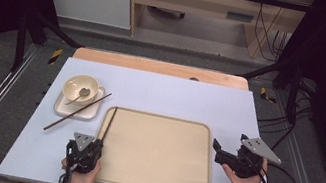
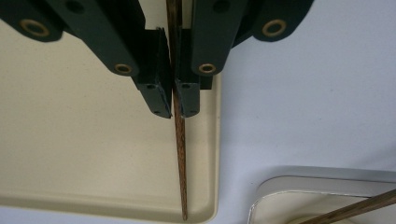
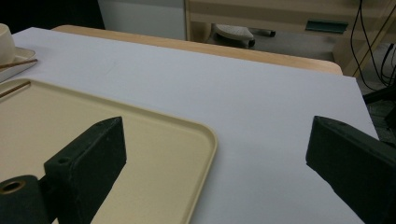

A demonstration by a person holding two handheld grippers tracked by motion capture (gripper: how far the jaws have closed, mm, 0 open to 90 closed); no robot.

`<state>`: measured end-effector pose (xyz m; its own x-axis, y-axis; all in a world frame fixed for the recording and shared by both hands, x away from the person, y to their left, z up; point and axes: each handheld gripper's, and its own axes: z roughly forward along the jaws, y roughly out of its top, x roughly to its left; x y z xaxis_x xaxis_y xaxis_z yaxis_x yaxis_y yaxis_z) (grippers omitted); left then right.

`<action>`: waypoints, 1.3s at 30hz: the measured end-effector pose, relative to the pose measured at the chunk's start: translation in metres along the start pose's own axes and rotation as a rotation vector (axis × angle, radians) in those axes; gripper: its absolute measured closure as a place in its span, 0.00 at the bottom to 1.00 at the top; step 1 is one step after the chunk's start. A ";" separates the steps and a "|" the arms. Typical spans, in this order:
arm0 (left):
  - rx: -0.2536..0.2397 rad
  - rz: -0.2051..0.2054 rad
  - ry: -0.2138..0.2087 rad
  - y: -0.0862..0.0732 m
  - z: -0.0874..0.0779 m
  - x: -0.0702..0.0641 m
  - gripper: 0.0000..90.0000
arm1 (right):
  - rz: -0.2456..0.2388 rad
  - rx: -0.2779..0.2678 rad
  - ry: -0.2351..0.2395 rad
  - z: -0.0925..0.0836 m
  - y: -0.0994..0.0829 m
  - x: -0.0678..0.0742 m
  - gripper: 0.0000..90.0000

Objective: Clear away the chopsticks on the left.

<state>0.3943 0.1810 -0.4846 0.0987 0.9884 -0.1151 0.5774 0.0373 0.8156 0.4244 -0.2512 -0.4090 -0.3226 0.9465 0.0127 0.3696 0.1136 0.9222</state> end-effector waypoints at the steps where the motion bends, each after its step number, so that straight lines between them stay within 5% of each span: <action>1: 0.009 0.001 -0.003 0.001 0.001 0.000 0.94 | 0.001 -0.003 -0.001 0.000 0.000 0.000 0.06; 26: 0.045 0.026 -0.021 0.001 0.003 0.001 0.88 | 0.000 -0.003 -0.002 0.000 0.000 0.000 0.06; 36: 0.009 0.062 -0.030 0.007 -0.005 0.007 0.81 | 0.004 -0.003 -0.001 -0.001 0.000 0.000 0.06; 39: -0.018 0.071 -0.064 0.010 -0.011 0.011 0.77 | 0.002 -0.005 -0.002 -0.001 0.000 -0.001 0.06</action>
<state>0.3922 0.1936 -0.4710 0.1910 0.9773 -0.0918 0.5523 -0.0296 0.8331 0.4240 -0.2524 -0.4083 -0.3200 0.9473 0.0137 0.3661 0.1104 0.9240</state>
